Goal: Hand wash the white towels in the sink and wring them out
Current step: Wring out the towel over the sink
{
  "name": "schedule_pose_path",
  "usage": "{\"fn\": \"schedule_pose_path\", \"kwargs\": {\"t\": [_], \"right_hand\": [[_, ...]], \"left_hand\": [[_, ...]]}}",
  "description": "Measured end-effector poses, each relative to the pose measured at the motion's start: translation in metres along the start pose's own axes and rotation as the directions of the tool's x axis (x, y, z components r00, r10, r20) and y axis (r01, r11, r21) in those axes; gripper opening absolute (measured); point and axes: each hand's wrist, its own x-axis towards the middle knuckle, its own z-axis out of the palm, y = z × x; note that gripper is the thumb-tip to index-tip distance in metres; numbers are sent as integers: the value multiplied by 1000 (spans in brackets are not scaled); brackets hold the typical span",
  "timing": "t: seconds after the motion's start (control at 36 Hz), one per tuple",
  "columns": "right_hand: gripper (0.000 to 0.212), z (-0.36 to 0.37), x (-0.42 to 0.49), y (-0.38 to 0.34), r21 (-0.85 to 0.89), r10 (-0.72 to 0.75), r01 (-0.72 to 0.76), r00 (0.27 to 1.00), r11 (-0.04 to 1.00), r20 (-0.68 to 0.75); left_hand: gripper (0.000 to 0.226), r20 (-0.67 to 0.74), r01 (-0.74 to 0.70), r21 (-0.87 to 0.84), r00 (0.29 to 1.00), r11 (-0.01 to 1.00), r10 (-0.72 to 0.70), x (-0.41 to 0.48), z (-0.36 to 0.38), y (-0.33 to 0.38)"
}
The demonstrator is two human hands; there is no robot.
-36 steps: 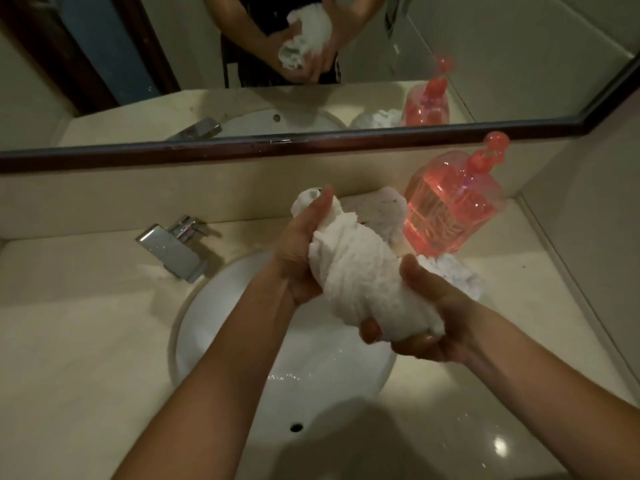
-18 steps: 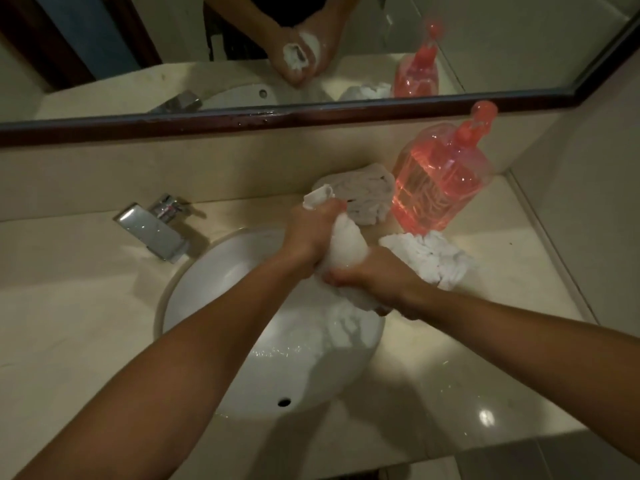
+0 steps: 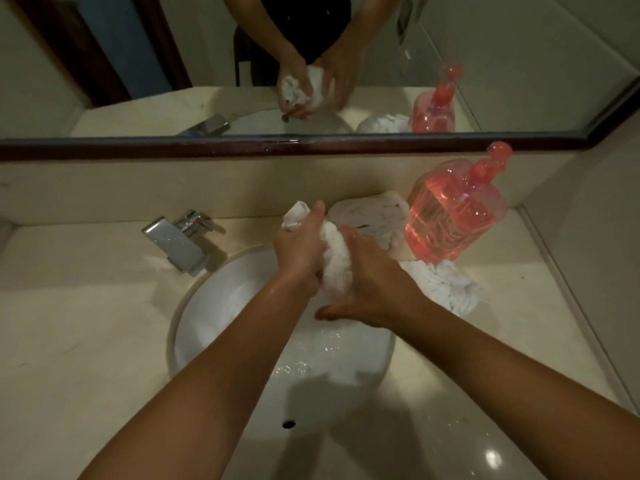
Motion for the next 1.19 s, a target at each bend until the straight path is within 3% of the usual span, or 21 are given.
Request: {"fn": "schedule_pose_path", "kwargs": {"t": [0.06,0.14,0.19,0.25,0.28,0.33,0.36,0.39,0.44,0.47,0.56,0.58,0.69,0.83,0.92,0.97,1.03,1.11,1.19], "right_hand": [[135,3,3,-3,28,35,-35,999,999,-1],[98,-4,10,-4,191,114,-121,992,974,47],[67,-14,10,-4,413,106,-140,989,900,105],[55,-28,3,-7,682,55,-172,980,710,190],[53,-32,-3,-9,806,46,-240,965,542,257],[67,-34,-12,-9,893,15,-414,908,178,418],[77,-32,-15,-11,880,-34,-470,880,70,473],[83,-30,-16,-12,867,-89,-498,863,20,498],[90,-26,-18,-17,843,-179,-535,836,-56,518],[94,-24,-20,-19,822,-210,-561,820,-104,533],[95,-20,-27,-22,752,-324,-610,784,-249,529],[89,-20,-31,-21,741,-353,-612,782,-276,515],[69,-23,-44,-12,797,-381,-561,803,-225,458],[82,-39,-62,-3,815,-323,-552,814,-175,482],[96,-52,-71,-1,824,-287,-566,795,-32,535],[100,-60,-75,-3,808,-184,-580,788,100,588],[87,-65,-77,-9,776,-66,-586,787,232,614],[51,-62,-75,-23,741,43,-577,798,344,601],[49,-49,-72,-32,732,108,-559,817,390,567]], "left_hand": [[60,34,-43,45,999,998,41,-2,-1,4],[106,180,-140,134,977,981,114,-7,-10,15],[100,329,-234,119,926,965,185,-9,-22,21],[77,419,-291,61,876,955,240,-7,-36,26],[74,433,-311,30,861,950,268,-6,-42,28],[95,438,-333,-37,842,942,314,-3,-46,30],[106,455,-308,-82,835,948,311,-2,-45,32],[106,500,-297,-126,805,947,319,-3,-41,32],[68,641,-270,-185,696,945,324,-8,-28,38],[59,695,-233,-214,647,949,315,-8,-22,42],[112,777,-41,-307,566,951,275,-5,-9,39],[115,803,13,-299,545,954,244,-5,-7,39],[86,848,129,-227,513,965,131,-11,-3,37],[68,842,125,-215,526,968,119,-14,10,31],[63,826,119,-230,549,966,129,-19,10,25],[48,797,85,-198,594,977,110,-26,8,23],[25,763,65,-162,641,985,83,-33,6,25],[20,712,-23,-74,699,997,69,-38,0,26],[19,665,-161,52,742,986,86,-33,-3,26]]}}
